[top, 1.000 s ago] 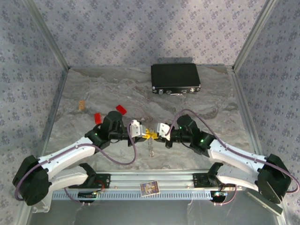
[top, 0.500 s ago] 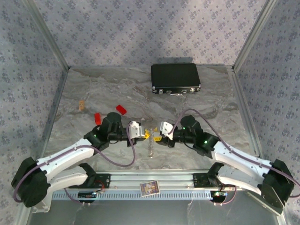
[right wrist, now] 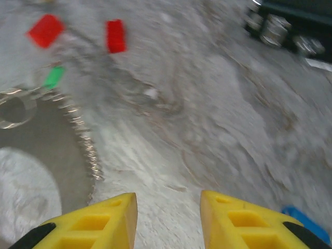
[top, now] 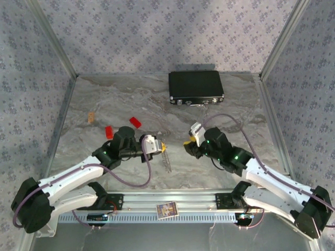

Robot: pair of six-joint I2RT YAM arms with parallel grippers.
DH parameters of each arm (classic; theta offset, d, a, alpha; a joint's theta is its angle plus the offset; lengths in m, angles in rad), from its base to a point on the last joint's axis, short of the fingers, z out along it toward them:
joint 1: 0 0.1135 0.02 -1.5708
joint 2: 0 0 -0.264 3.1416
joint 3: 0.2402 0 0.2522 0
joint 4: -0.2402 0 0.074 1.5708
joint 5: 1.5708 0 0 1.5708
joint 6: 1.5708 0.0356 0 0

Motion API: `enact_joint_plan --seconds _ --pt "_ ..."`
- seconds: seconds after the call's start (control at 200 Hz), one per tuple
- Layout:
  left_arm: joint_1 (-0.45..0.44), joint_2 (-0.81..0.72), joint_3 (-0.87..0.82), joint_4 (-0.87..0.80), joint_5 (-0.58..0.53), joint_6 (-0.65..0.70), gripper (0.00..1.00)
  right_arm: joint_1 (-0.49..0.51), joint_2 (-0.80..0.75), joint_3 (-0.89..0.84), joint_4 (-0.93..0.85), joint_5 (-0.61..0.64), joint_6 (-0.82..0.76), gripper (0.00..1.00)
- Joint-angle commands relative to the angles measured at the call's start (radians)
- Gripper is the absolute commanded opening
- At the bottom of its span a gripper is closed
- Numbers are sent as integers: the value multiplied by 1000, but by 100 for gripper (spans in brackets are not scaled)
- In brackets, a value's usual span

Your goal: Put the keys on the keyring

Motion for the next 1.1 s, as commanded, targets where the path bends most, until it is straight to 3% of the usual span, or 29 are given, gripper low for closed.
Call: enact_joint_plan --seconds 0.0,0.175,0.295,0.525,0.765,0.869,1.094 --pt "-9 -21 64 -40 -33 -44 0 -70 80 82 -252 111 258 38" --pt "-10 -37 54 -29 -70 -83 0 -227 234 120 -326 41 338 39" --pt "-11 -40 46 -23 -73 -98 0 -318 361 163 -351 70 381 39" --pt "-16 -35 31 11 -69 -111 0 -397 527 227 -326 104 396 39" --pt "-26 -44 18 16 -66 -109 0 -448 551 175 -230 61 518 40" --pt "-30 -45 15 14 -65 -102 0 -490 545 125 -148 -22 547 41" --pt "-38 -33 14 31 -44 -112 0 -515 556 94 -86 -65 552 33"
